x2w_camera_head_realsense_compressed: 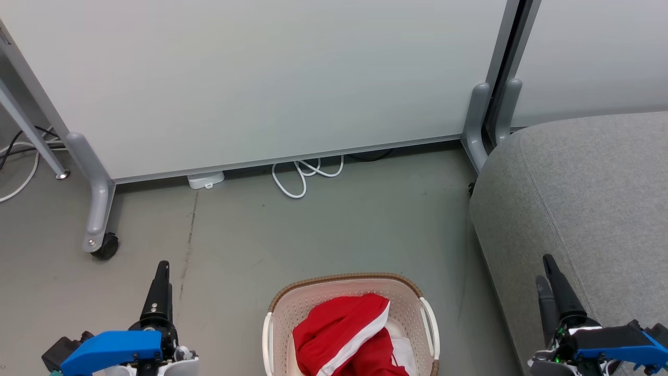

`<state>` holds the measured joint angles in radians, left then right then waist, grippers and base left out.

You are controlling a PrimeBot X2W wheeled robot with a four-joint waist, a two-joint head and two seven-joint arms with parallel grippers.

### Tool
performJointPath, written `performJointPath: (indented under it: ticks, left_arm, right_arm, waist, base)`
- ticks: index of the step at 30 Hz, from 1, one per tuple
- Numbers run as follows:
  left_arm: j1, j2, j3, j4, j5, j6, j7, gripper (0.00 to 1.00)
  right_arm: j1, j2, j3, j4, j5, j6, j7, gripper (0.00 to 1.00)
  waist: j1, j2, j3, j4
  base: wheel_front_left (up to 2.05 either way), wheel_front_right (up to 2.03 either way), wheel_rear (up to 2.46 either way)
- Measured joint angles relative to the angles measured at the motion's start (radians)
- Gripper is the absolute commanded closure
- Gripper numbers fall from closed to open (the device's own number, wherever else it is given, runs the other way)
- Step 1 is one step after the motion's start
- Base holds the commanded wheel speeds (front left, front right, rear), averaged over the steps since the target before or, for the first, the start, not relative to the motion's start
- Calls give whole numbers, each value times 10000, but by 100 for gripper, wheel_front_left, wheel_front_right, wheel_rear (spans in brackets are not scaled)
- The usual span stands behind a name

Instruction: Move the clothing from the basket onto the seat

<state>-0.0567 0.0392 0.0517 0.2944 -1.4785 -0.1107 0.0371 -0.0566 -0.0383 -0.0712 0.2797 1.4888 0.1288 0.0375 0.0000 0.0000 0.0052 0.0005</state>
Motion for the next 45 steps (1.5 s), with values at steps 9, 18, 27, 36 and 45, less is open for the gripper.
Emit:
performJointPath:
  ticks: [9,18,27,36,45]
  left_arm:
    - [-70,4,-322,-111,1413,144,-320,0]
    - [-83,12,-692,-113,3413,322,-673,0]
    - [-92,17,-943,-109,5081,399,-1009,0]
    - [-137,27,-1204,-88,6623,395,-1281,0]
    - [-273,36,-1360,-81,7958,395,-1540,0]
  right_arm:
    - [-22,-2,21,42,-1440,0,-339,0]
    - [-54,-8,98,115,-3051,0,-671,0]
    - [-75,-12,226,167,-4575,0,-1011,0]
    - [-119,-19,311,228,-5906,0,-1277,0]
    - [-199,-27,297,247,-7256,2,-1450,0]
  waist:
    - [0,0,10,11]
    - [0,0,-2,8]
    - [0,0,-7,8]
    - [0,0,-10,15]
    - [0,0,3,15]
  base:
    - [0,0,0]
    - [0,0,0]
    - [0,0,0]
    - [0,0,0]
    - [0,0,0]
